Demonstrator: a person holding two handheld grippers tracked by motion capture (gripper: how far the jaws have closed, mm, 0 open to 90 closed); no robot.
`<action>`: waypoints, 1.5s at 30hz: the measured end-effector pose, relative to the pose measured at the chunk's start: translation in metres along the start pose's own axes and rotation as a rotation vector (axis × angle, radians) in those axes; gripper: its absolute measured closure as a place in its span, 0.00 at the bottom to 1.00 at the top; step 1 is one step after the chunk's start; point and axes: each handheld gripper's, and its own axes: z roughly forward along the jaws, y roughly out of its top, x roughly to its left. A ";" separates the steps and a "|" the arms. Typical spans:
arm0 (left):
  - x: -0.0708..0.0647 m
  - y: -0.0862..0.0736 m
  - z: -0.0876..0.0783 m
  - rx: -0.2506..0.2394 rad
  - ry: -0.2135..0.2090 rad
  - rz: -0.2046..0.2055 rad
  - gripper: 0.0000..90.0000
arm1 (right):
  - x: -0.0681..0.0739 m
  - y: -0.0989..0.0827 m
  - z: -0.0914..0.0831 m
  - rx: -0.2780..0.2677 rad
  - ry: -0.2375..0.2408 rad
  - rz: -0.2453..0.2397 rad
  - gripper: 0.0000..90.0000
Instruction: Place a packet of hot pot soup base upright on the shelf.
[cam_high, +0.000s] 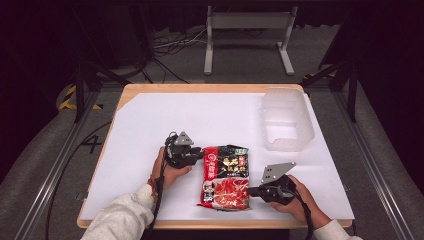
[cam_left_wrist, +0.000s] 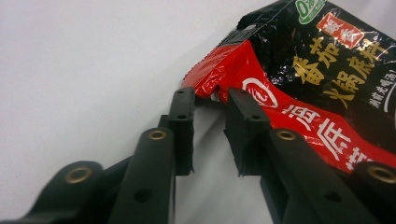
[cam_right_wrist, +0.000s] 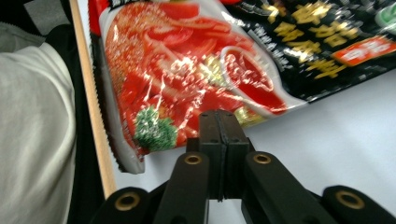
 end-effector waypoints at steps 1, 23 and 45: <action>0.000 0.000 0.000 0.000 0.000 0.000 0.72 | 0.000 0.000 0.000 0.000 0.000 0.000 0.94; -0.007 0.004 0.011 0.024 -0.165 -0.079 0.45 | -0.075 0.024 0.037 -0.106 -0.206 0.391 0.49; 0.001 0.009 0.025 0.093 -0.239 -0.173 0.35 | -0.102 0.026 0.054 -0.173 -0.120 0.523 0.40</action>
